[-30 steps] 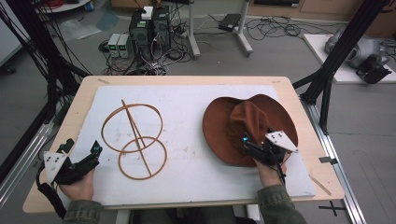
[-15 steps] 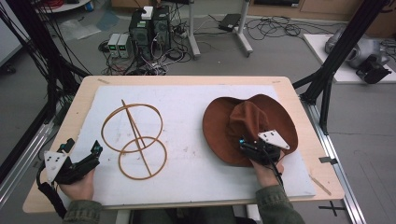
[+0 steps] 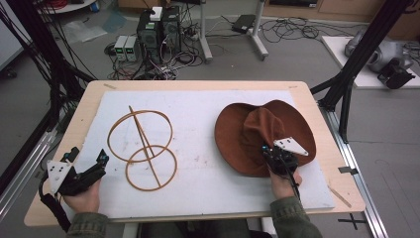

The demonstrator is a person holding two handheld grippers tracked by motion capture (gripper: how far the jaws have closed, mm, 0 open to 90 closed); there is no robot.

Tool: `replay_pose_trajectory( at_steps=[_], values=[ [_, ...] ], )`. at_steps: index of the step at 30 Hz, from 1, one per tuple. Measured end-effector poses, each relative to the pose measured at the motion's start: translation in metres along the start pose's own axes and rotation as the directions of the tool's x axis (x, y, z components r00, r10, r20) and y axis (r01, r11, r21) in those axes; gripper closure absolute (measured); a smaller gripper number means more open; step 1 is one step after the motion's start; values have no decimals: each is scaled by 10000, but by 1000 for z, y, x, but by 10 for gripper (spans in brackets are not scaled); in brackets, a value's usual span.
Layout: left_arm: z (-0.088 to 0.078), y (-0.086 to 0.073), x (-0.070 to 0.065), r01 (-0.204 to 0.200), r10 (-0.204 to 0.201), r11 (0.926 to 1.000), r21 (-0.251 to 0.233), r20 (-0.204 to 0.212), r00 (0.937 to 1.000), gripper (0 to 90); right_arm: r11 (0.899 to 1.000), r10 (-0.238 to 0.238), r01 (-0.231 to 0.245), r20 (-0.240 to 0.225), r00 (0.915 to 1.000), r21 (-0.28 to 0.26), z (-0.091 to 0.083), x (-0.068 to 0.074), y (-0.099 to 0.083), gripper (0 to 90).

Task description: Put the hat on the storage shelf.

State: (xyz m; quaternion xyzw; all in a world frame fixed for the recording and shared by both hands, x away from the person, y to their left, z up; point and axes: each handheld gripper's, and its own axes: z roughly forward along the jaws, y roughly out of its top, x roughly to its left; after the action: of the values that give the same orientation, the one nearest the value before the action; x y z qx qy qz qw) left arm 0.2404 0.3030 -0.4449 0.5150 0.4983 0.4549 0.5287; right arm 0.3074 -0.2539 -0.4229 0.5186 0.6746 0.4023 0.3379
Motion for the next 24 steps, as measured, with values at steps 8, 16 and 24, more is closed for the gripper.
replay_pose_trajectory(
  at_steps=[8,16,24],
  values=[
    [0,0,0,-4,4,10000,2,19,10000,131,9999,-166,165,337,9993,7,-2,4,1,884],
    [1,0,0,-34,34,10000,56,46,10000,132,9994,-340,343,325,9989,-75,-2,4,1,884],
    [2,-1,0,-15,15,10000,72,55,10000,132,9977,-262,306,732,9970,-599,-6,5,1,882]
  ],
)
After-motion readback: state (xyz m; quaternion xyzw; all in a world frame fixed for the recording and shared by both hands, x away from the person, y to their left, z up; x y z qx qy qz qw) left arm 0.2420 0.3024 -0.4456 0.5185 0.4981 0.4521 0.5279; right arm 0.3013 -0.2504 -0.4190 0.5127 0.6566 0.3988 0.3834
